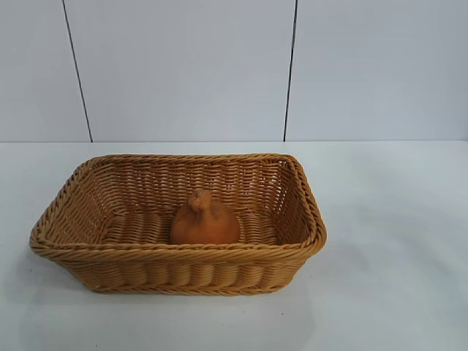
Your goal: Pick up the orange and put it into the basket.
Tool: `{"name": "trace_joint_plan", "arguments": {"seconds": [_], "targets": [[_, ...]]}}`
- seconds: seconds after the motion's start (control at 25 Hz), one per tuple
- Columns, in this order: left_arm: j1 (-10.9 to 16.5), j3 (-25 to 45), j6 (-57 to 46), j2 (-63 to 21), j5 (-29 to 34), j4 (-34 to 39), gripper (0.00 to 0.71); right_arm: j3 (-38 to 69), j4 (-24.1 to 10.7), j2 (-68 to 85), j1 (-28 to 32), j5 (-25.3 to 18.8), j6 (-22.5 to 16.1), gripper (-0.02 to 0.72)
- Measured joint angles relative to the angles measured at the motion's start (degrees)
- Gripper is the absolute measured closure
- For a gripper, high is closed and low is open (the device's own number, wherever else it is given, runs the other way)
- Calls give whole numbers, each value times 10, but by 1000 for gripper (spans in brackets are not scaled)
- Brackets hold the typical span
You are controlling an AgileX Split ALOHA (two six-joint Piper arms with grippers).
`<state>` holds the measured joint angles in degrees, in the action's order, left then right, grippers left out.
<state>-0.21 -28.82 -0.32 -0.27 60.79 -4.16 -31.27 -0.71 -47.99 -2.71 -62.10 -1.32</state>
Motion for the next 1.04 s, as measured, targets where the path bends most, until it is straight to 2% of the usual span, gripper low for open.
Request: {"name": "trace_joint_plan", "arguments": {"seconds": [0.24, 0.64, 1.04], "targets": [[0, 0, 0, 0, 0, 0, 68, 29, 7, 192, 0, 33, 2, 115], [0, 0, 0, 0, 1, 0, 68, 32, 7, 431, 0, 36, 2, 115], [0, 0, 0, 0, 1, 0, 68, 32, 7, 483, 0, 36, 2, 115]]}}
